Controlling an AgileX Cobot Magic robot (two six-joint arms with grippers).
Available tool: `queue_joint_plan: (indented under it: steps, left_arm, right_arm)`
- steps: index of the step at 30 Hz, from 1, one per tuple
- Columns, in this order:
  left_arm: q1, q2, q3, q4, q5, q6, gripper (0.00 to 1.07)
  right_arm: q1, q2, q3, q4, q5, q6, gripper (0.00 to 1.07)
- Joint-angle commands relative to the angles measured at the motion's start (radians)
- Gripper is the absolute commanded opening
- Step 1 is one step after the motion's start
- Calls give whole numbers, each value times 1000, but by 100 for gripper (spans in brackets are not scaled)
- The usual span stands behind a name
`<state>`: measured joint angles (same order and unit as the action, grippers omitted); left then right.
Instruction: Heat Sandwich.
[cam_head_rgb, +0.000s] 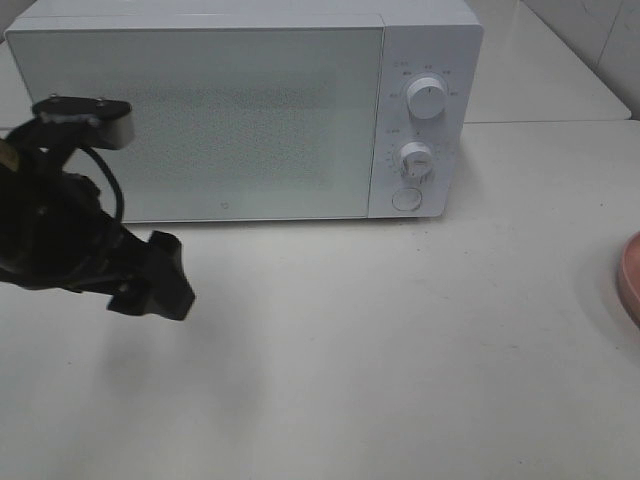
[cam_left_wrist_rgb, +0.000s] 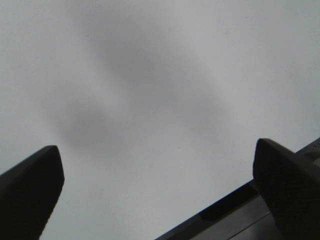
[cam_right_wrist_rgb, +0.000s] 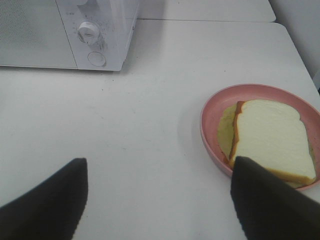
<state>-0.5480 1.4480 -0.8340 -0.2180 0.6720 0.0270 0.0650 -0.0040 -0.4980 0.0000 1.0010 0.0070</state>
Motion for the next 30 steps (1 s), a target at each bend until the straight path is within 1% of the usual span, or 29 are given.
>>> queue_joint_plan:
  steps: [1, 2, 3, 4, 5, 7, 8, 9, 11, 12, 13, 14, 16, 17, 18, 20, 22, 24, 27, 28, 30]
  left_arm:
    - [90, -41, -17, 0, 124, 2, 98]
    - [114, -49, -18, 2, 150, 2, 98]
    - [176, -71, -19, 3, 214, 7, 98]
    - [176, -71, -19, 3, 214, 7, 98]
    - [200, -80, -19, 4, 247, 12, 98]
    - [257, -102, -19, 5, 300, 27, 98]
    - [307, -129, -19, 14, 348, 40, 98]
    - [307, -129, -19, 14, 348, 40, 98]
    - [351, -157, -19, 24, 387, 40, 98]
    - [370, -170, -19, 32, 407, 40, 98]
    - [417, -202, -19, 57, 442, 36, 98]
    - [417, -202, -19, 57, 442, 36, 98]
    - [465, -231, -19, 85, 472, 36, 98]
    - [508, -267, -19, 110, 505, 36, 98]
    - [530, -287, -19, 115, 523, 36, 98]
    - [544, -304, -19, 114, 538, 36, 98]
    - [569, -372, -19, 114, 572, 36, 98]
    - [569, -397, -19, 120, 582, 36, 98]
    - [569, -498, -19, 129, 622, 36, 98]
    - [569, -498, -19, 129, 622, 36, 98]
    - [569, -550, -19, 132, 634, 36, 98]
  right_arm:
    - [-8, -28, 1, 0, -5, 2, 76]
    - [-8, -28, 1, 0, -5, 2, 76]
    - [-8, -28, 1, 0, -5, 2, 76]
    - [-8, -28, 1, 0, -5, 2, 76]
    - [-8, -28, 1, 0, -5, 2, 76]
    - [-8, -28, 1, 0, -5, 2, 76]
    - [-8, -28, 1, 0, -5, 2, 76]
    - [-8, -28, 1, 0, -5, 2, 76]
    - [-8, -28, 1, 0, -5, 2, 76]
    - [-8, -28, 1, 0, -5, 2, 76]
    - [-8, -28, 1, 0, -5, 2, 76]
    - [-8, -28, 1, 0, -5, 2, 76]
    - [-8, -28, 1, 0, -5, 2, 76]
    - [-8, -28, 1, 0, -5, 2, 76]
    - [-8, -28, 1, 0, -5, 2, 76]
    - [-8, -28, 1, 0, -5, 2, 76]
    - [-8, -28, 1, 0, -5, 2, 76]
    - [-8, -28, 1, 0, -5, 2, 76]
    - [-8, -28, 1, 0, -5, 2, 76]
    - [-8, -28, 1, 0, -5, 2, 76]
    - [-8, -28, 1, 0, -5, 2, 76]
